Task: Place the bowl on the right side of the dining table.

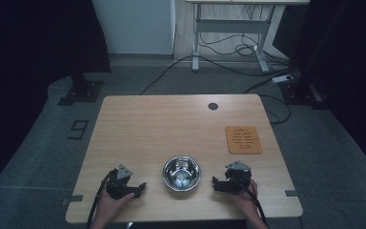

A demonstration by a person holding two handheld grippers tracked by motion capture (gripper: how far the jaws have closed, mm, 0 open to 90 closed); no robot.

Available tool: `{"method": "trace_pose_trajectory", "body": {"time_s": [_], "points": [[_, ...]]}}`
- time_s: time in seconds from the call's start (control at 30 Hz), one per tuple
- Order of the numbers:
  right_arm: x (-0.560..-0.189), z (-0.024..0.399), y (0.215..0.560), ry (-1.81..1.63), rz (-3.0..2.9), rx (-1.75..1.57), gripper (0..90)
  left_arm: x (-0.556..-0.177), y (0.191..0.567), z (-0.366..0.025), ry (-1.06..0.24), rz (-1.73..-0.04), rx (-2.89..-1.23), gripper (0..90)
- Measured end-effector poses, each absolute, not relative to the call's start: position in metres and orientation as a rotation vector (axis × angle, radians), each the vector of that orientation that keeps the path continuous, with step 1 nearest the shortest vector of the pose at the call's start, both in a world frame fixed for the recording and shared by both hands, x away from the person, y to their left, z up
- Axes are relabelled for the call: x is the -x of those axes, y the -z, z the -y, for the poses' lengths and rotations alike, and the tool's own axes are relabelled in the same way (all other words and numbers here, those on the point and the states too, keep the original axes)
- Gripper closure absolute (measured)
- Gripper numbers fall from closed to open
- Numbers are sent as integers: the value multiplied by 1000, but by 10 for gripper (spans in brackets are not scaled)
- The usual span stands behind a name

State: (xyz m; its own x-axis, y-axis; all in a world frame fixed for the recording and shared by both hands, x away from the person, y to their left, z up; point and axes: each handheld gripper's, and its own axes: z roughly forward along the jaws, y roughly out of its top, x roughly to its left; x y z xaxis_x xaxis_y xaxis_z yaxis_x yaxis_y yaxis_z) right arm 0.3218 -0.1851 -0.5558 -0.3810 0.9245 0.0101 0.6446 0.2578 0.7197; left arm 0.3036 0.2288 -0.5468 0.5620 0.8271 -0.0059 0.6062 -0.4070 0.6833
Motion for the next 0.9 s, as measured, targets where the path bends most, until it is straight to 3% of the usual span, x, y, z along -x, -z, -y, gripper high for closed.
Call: {"method": "trace_pose_trajectory", "body": {"time_s": [0.43,0.9], "points": [[-322,185,555,-920,-2103,-1423,70,-307,547,-227,-439,-1142,-2161,95],[-323,182,554,-905,-2094,-1447,63,-307,547,-225,-440,-1152,-2161,78]]}}
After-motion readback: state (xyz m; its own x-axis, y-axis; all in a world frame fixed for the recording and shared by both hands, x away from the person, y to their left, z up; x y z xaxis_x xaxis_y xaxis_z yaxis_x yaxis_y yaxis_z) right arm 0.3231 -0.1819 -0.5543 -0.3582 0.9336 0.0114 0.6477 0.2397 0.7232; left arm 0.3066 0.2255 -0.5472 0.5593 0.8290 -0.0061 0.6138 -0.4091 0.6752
